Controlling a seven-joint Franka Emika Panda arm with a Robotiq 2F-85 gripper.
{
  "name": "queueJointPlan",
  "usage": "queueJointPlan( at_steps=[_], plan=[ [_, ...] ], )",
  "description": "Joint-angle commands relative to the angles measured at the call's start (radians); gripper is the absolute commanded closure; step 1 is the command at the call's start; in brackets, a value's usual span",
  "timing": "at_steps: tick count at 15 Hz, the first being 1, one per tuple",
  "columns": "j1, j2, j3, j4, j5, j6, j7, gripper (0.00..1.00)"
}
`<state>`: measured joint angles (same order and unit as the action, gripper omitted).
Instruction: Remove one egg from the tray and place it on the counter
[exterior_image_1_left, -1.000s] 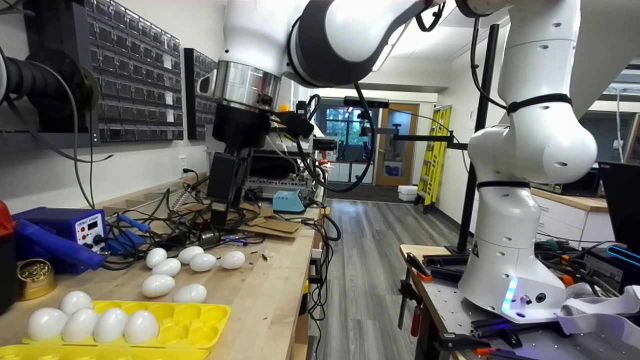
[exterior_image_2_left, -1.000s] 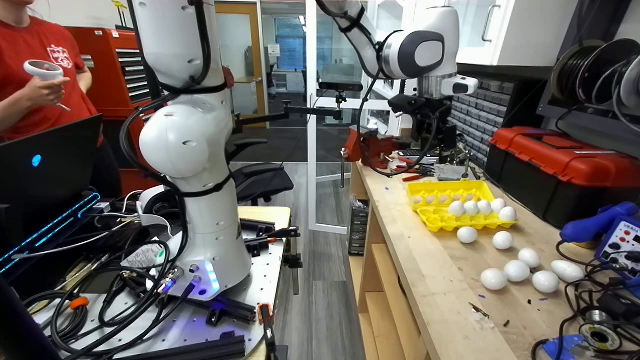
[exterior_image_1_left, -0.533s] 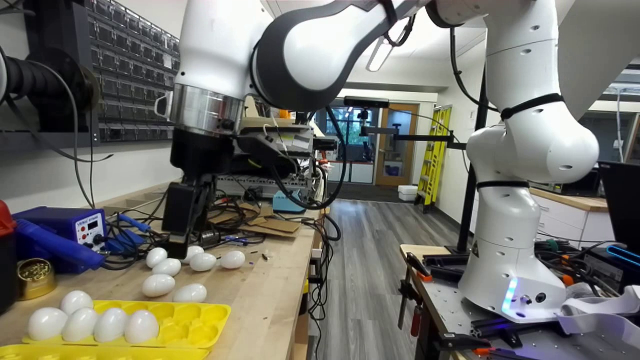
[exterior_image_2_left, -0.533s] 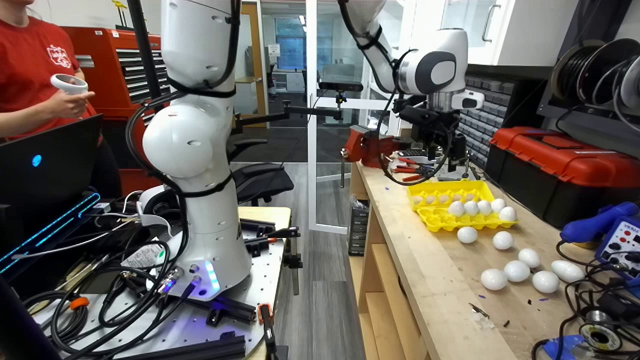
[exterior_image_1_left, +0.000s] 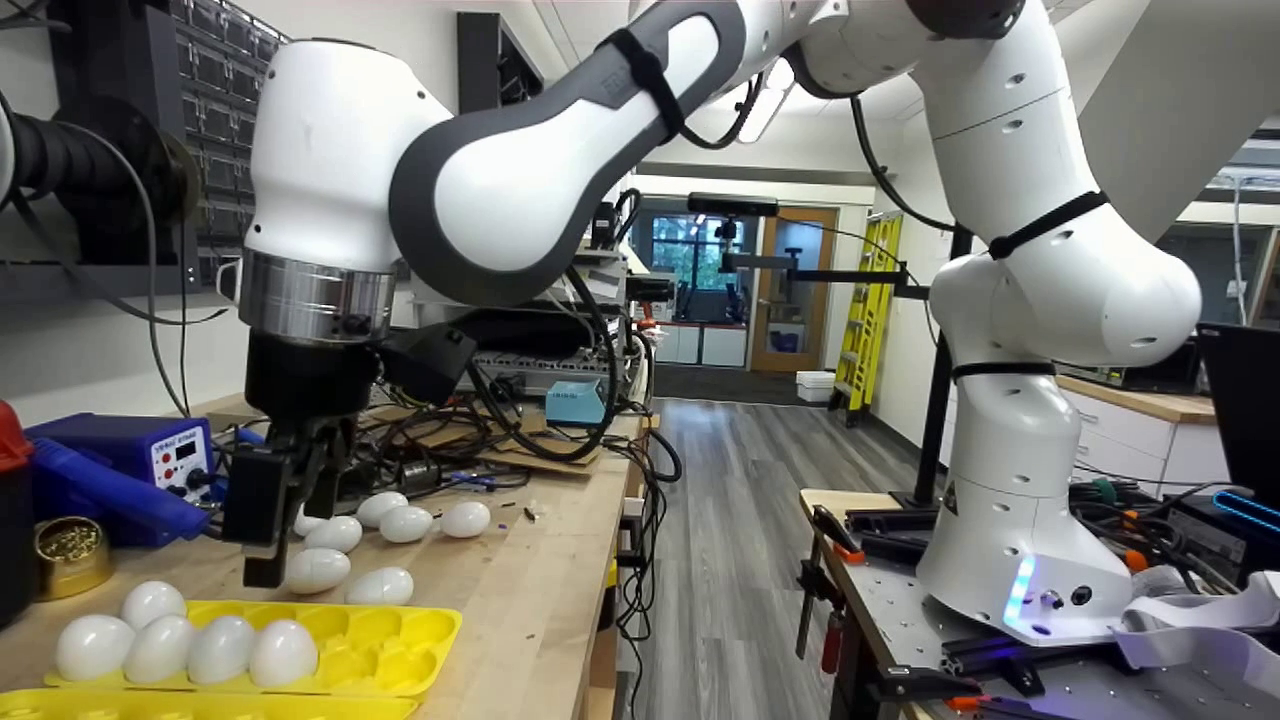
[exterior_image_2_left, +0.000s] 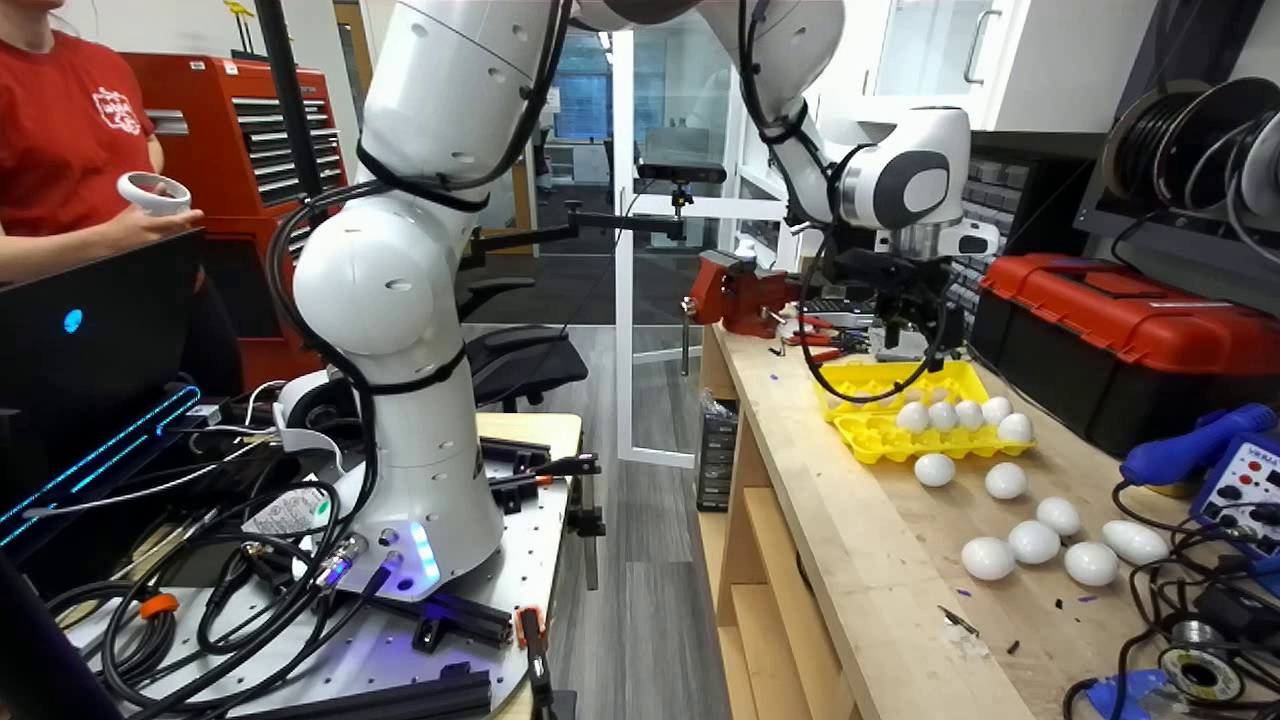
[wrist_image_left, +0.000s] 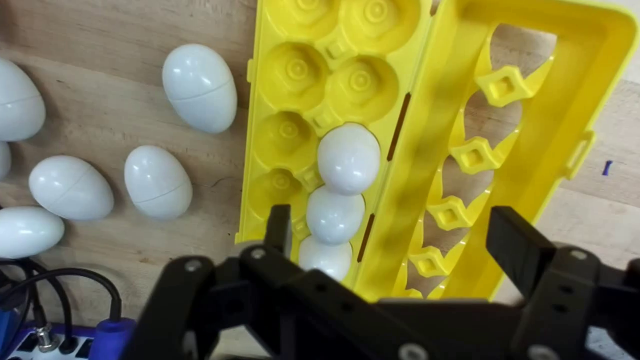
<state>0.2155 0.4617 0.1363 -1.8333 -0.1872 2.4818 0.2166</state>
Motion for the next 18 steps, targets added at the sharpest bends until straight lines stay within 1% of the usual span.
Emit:
queueJointPlan(
  at_steps=[1, 6, 12, 18],
  plan=[
    [0.031, 0.075, -0.033, 0.089, -0.001, -0.022, -0.019, 0.0],
    [0.042, 0.12, -0.048, 0.121, 0.006, -0.038, -0.025, 0.0],
    [0.036, 0.124, -0.044, 0.094, 0.021, -0.04, -0.029, 0.0],
    [0.034, 0.143, -0.034, 0.078, 0.03, 0.005, -0.035, 0.0]
  ],
)
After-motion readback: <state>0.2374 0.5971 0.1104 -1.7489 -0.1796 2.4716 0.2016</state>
